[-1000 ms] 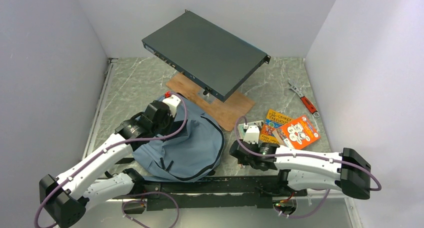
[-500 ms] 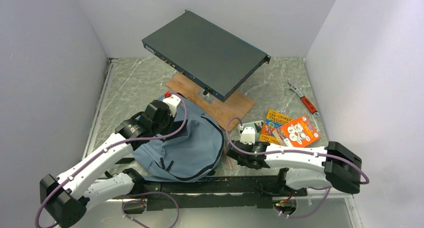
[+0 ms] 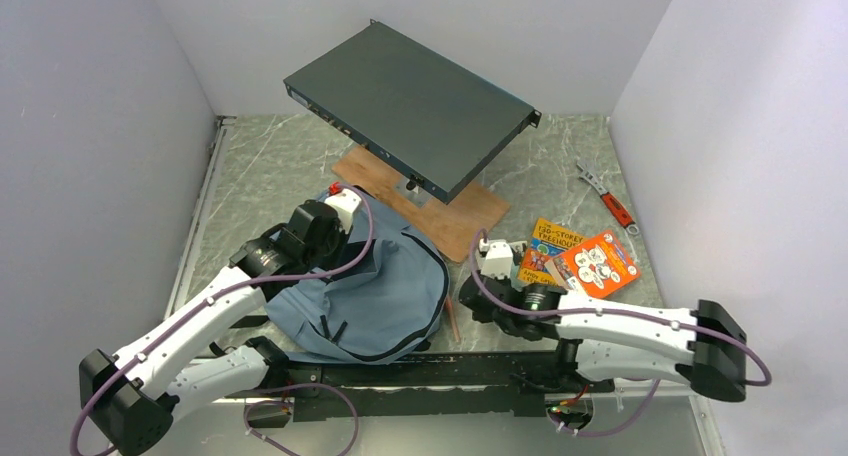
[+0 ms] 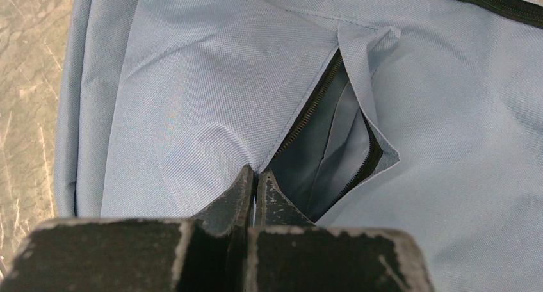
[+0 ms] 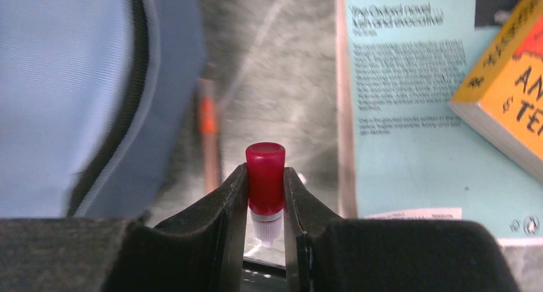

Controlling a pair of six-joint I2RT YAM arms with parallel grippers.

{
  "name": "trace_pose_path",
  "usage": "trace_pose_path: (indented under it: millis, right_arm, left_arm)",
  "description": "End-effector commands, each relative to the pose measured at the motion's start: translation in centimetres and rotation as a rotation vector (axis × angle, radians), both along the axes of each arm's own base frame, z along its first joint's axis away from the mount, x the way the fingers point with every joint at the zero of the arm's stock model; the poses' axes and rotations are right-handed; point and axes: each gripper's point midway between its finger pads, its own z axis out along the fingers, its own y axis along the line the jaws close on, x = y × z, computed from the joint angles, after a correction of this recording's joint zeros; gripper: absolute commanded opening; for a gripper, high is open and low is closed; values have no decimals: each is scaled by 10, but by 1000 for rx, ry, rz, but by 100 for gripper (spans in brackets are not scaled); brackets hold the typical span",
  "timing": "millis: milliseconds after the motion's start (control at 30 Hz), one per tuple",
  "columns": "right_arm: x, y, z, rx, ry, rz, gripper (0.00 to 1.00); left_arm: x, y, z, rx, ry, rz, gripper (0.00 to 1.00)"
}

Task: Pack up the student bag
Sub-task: Pick up the stationery from the center of the board, then place the stationery in the student bag.

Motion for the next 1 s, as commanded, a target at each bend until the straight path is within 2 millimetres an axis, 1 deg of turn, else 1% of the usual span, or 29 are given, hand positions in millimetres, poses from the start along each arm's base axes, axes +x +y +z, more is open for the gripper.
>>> trace_pose_path:
  millis: [0, 67, 100, 200, 267, 300, 367, 467, 567, 600, 667, 800, 833, 867, 967]
  right_arm:
    - [16, 40, 69, 234, -174, 117, 0]
    - [13, 61, 94, 366, -245, 226, 0]
    - [10, 77, 116, 472, -302, 295, 0]
    - [-3, 105, 154, 645, -422, 474, 0]
    - [-7, 122, 168, 688, -451, 542, 0]
    - [-7, 132, 172, 692, -453, 567, 0]
    - [0, 154, 168, 685, -430, 569, 0]
    - [17, 183, 168, 725, -413, 503, 0]
    - [31, 207, 181, 789, -445, 458, 0]
    - [37, 215, 181, 788, -460, 451, 0]
    - [46, 231, 173, 772, -460, 442, 0]
    - [61, 258, 167, 745, -495, 459, 0]
    - [64, 264, 164, 739, -500, 460, 0]
    - [68, 268, 156, 720, -494, 458, 0]
    - [76, 274, 144, 695, -509, 446, 0]
  left_arm:
    - [9, -4, 16, -48, -68, 5, 0]
    - [8, -4, 17, -48, -61, 2, 0]
    - [9, -4, 18, -49, -63, 4, 0]
    - [8, -4, 18, -56, -68, 4, 0]
    - [8, -4, 18, -59, -73, 4, 0]
    - [8, -4, 19, -58, -71, 4, 0]
    - [8, -4, 21, -62, -73, 4, 0]
    - [7, -3, 21, -67, -79, 4, 0]
    - [7, -4, 23, -69, -80, 0, 0]
    - [7, -4, 24, -73, -81, -2, 0]
    - [6, -3, 25, -78, -86, 3, 0]
    - [5, -2, 24, -81, -88, 5, 0]
    - [4, -2, 25, -84, -89, 1, 0]
    - [4, -3, 26, -88, -91, -1, 0]
    - [5, -4, 28, -93, -97, -4, 0]
